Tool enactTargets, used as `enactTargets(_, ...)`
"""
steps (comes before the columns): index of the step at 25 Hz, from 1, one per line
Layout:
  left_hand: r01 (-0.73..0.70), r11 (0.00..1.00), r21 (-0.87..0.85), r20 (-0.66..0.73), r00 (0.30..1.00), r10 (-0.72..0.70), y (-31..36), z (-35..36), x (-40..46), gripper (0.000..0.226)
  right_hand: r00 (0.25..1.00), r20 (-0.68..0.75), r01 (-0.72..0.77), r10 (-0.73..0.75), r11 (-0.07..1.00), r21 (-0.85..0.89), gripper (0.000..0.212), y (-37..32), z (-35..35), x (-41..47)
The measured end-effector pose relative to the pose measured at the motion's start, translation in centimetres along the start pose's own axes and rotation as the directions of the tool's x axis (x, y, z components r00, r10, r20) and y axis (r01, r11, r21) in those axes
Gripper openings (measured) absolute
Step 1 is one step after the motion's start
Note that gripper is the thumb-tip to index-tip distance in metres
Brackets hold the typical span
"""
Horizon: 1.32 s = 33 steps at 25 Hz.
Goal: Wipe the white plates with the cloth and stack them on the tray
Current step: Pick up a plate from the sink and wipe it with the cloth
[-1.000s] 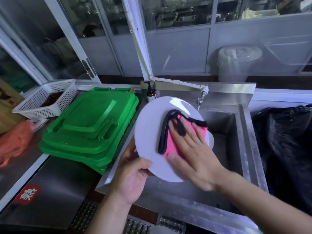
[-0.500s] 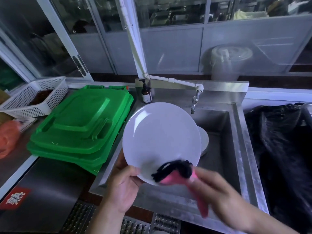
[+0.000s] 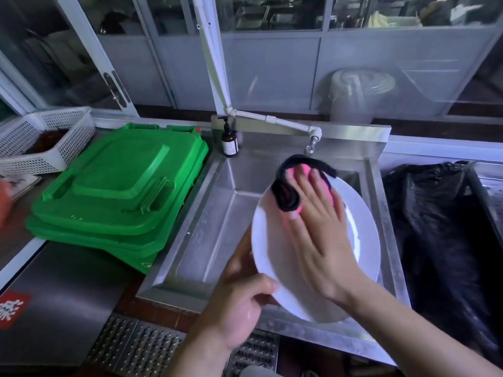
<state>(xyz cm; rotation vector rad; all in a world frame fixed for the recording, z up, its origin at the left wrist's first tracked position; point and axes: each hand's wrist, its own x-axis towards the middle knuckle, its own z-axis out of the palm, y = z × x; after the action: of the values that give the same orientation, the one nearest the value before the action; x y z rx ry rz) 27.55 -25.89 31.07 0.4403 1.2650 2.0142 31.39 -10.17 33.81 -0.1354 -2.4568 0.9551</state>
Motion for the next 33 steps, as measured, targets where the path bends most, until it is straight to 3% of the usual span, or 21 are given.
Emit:
enactTargets(3,-0.007,1.0,-0.021,0.059,0.998,0.009,-0.1,0.5,-0.1,0.084,0.991,0.122,0.041,-0.049,0.997,0.06,0.047,-1.9,1.2,0.2)
enactTargets(6,-0.038,0.995,-0.089,0.051,0.998,0.042,0.1,-0.2,-0.4,0.064,0.971,0.222,0.059,-0.09,0.988,0.144,0.047,-2.9,2.1,-1.4)
enactTargets(12,0.02,0.922,-0.387,0.034,0.999,-0.007,-0.4,-2.3,-1.0,0.049,0.925,0.381,-0.104,0.003,0.964,0.244,0.036,-4.6,1.9,-3.3)
enactTargets(14,0.022,0.918,-0.396,-0.002,1.0,-0.025,0.0,-2.8,-1.2,0.034,0.89,0.455,-0.124,-0.002,0.961,0.247,0.03,-5.1,1.5,-3.5)
enactTargets(18,0.008,0.934,-0.358,-0.1,0.994,-0.047,-0.5,-3.7,-0.4,0.044,0.878,0.478,-0.202,0.024,0.924,0.325,0.038,-5.8,1.2,-4.0)
enactTargets(20,0.014,0.946,-0.324,-0.076,0.996,-0.041,-0.7,-3.8,0.1,0.034,0.828,0.548,-0.388,0.116,0.824,0.412,0.042,-5.6,0.8,-4.9)
enactTargets(22,0.048,0.96,-0.276,-0.045,0.997,-0.063,-1.3,-4.3,0.8,0.041,0.738,0.623,-0.599,0.26,0.678,0.426,0.047,-5.3,0.1,-6.1)
enactTargets(24,0.099,0.973,-0.208,-0.055,0.992,-0.113,-2.7,-5.6,1.4,0.048,0.638,0.614,-0.768,0.464,0.434,0.47,0.05,-4.7,-0.6,-7.4)
enactTargets(26,0.161,0.968,-0.191,-0.111,0.977,-0.184,-4.2,-7.1,2.1,0.05,0.513,0.54,-0.803,0.667,0.15,0.578,0.048,-2.9,-1.4,-8.9)
enactTargets(28,0.198,0.955,-0.222,-0.139,0.963,-0.232,-5.3,-8.4,2.5,0.043,0.361,0.434,-0.772,0.825,0.003,0.635,0.046,0.3,-2.5,-11.4)
enactTargets(29,0.201,0.95,-0.238,-0.135,0.962,-0.238,-5.6,-8.8,2.6,0.04,0.321,0.356,-0.779,0.877,0.031,0.626,0.047,1.7,-3.2,-12.4)
enactTargets(30,0.206,0.947,-0.248,-0.123,0.963,-0.242,-6.0,-9.2,2.7,0.04,0.347,0.243,-0.797,0.906,0.148,0.586,0.05,3.2,-3.7,-13.5)
enactTargets(33,0.269,0.929,-0.255,-0.081,0.951,-0.298,-7.4,-10.2,3.0,0.045,0.65,-0.046,-0.734,0.759,0.642,0.221,0.03,7.6,-4.1,-16.7)
